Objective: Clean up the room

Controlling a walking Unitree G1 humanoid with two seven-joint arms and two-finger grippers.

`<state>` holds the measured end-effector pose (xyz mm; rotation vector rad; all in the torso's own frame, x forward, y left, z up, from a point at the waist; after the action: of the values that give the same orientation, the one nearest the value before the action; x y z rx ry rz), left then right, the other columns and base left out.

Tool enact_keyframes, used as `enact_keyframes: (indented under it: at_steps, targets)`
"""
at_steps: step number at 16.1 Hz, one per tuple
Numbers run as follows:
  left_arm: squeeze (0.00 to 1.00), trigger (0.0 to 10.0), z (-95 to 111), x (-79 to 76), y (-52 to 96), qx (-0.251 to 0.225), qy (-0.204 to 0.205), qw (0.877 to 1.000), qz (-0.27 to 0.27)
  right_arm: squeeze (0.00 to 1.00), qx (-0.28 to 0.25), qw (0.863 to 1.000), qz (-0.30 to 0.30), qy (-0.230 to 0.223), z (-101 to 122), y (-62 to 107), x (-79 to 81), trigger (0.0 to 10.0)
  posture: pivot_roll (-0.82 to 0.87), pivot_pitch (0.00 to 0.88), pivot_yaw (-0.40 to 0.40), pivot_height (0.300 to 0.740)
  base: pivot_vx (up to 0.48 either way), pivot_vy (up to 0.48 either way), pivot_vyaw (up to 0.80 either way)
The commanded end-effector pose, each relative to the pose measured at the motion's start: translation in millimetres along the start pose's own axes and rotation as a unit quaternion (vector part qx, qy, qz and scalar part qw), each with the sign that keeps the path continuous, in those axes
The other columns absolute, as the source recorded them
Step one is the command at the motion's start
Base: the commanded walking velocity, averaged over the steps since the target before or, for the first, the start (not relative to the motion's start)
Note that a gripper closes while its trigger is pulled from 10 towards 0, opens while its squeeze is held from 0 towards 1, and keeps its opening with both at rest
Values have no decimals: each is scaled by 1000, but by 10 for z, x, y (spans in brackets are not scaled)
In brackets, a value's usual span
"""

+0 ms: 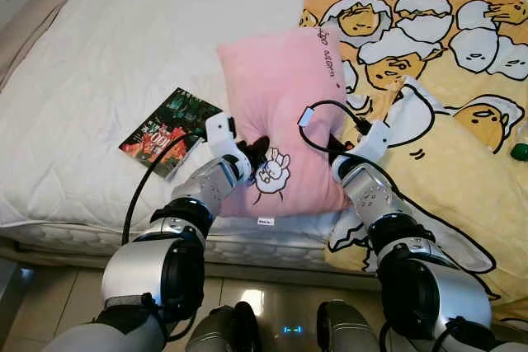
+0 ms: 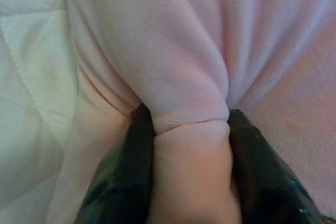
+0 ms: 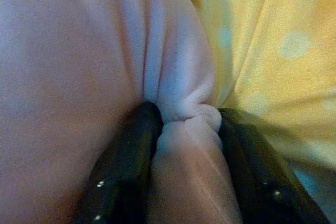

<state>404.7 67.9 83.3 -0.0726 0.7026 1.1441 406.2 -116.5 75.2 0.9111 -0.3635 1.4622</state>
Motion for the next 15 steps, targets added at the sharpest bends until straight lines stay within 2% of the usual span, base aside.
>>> enact_keyframes:
  at_steps: [1, 7, 9, 11, 15]
  targets:
    - [0, 0, -223, -83, -6, 39, 13, 999, -25, 0, 57, 998, 9, 6, -357, 22, 39, 0, -223, 146, 118, 723, 0, 0, 0]
    - [0, 0, -276, -31, 12, 52, -67, 996, -19, 0, 45, 998, 16, 41, -337, 19, 62, 0, -221, 147, 115, 723, 0, 0, 0]
    - [0, 0, -95, -33, -2, 26, -125, 992, -16, 0, 22, 997, 17, 68, -226, 4, 87, 0, -223, 132, 111, 723, 0, 0, 0]
    - [0, 0, 148, -125, -26, -6, -156, 987, -30, 0, -3, 995, 36, 93, -79, -24, 216, 0, -222, 98, 112, 723, 0, 0, 0]
    - [0, 0, 473, -210, -28, -50, -164, 984, -41, 0, -32, 995, 59, 70, 104, -60, 409, 0, -221, 5, 118, 723, 0, 0, 0]
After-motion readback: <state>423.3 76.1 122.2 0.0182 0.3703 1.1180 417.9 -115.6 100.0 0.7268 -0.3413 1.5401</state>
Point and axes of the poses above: a point about 5 cm out from each wrist's last joint towards the gripper, its own y axis pointing back from the gripper into the wrist, its own z axis along the axis of the wrist's last joint, x = y × z, the point moved 4 cm from there along -y, pointing out of the wrist towards the gripper, and after that the axes turned 6 degrees about -y, right-handed, at the moved point
